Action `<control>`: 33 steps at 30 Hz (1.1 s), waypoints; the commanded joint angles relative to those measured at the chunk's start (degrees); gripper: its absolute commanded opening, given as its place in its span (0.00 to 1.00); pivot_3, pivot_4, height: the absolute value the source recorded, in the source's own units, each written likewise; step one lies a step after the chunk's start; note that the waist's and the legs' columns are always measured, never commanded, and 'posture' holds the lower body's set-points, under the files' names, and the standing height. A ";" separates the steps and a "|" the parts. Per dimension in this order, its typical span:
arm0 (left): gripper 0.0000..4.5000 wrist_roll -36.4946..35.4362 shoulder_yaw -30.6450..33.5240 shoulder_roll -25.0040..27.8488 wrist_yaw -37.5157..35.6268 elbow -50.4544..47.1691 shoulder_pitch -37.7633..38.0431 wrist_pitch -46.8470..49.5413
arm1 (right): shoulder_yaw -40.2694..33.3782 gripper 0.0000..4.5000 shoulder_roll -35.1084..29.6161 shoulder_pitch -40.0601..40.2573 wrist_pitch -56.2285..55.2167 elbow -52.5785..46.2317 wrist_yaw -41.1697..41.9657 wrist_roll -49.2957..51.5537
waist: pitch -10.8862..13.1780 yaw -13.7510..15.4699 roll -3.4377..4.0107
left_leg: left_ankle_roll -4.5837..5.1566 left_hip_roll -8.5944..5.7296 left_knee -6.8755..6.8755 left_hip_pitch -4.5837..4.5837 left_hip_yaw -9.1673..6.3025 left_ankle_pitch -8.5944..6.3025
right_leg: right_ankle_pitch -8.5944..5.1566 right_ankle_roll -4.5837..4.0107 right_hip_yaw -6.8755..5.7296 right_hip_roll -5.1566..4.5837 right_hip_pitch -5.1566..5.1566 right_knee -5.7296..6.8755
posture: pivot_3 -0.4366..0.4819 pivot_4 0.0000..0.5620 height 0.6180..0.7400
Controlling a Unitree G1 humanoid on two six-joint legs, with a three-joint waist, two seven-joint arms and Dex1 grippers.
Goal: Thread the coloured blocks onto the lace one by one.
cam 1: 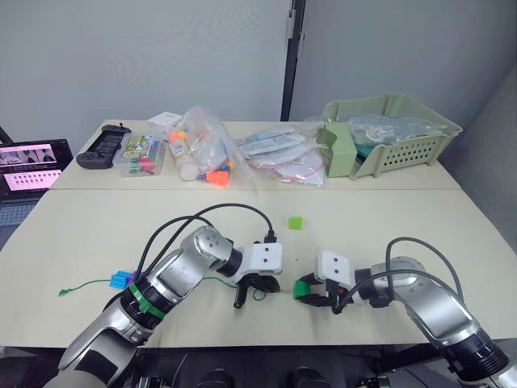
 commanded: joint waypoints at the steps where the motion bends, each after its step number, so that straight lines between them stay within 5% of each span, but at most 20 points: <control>1: 0.00 0.28 -0.46 -0.58 -0.02 -2.56 -1.48 0.74 | 1.02 0.26 0.80 -0.69 -0.56 -1.11 0.28 -0.04 | 0.00 -0.01 0.00 | 0.00 0.00 0.00 0.00 0.00 0.00 | 0.00 0.00 0.00 0.00 0.00 0.00 | 0.48 0.27 1.00; 23: 0.00 -0.98 -0.17 -6.70 0.40 0.22 -1.86 -0.64 | 1.83 0.26 2.50 -1.32 0.93 -1.22 -0.76 -0.31 | 0.00 0.53 0.00 | 0.00 -0.07 0.05 -0.04 -0.01 0.00 | 0.00 0.01 0.00 -0.05 0.01 0.00 | 0.48 0.27 1.00; 31: 0.56 -3.10 6.74 -1.56 -1.02 3.19 0.48 -6.90 | 0.23 0.26 0.16 1.07 0.86 -0.65 -0.63 -0.29 | 0.00 0.51 0.01 | 0.00 -0.07 0.04 -0.02 -0.03 0.00 | 0.00 0.00 0.00 -0.07 0.02 0.00 | 0.48 0.27 1.00; 33: 0.56 -4.23 7.71 -0.31 -1.93 3.04 1.56 -7.42 | -0.10 0.26 -0.41 1.41 0.75 -0.50 -0.49 -0.07 | 0.00 0.51 0.01 | 0.00 -0.07 0.02 -0.02 -0.02 0.00 | 0.00 0.00 0.00 -0.09 0.01 0.00 | 0.48 0.27 1.00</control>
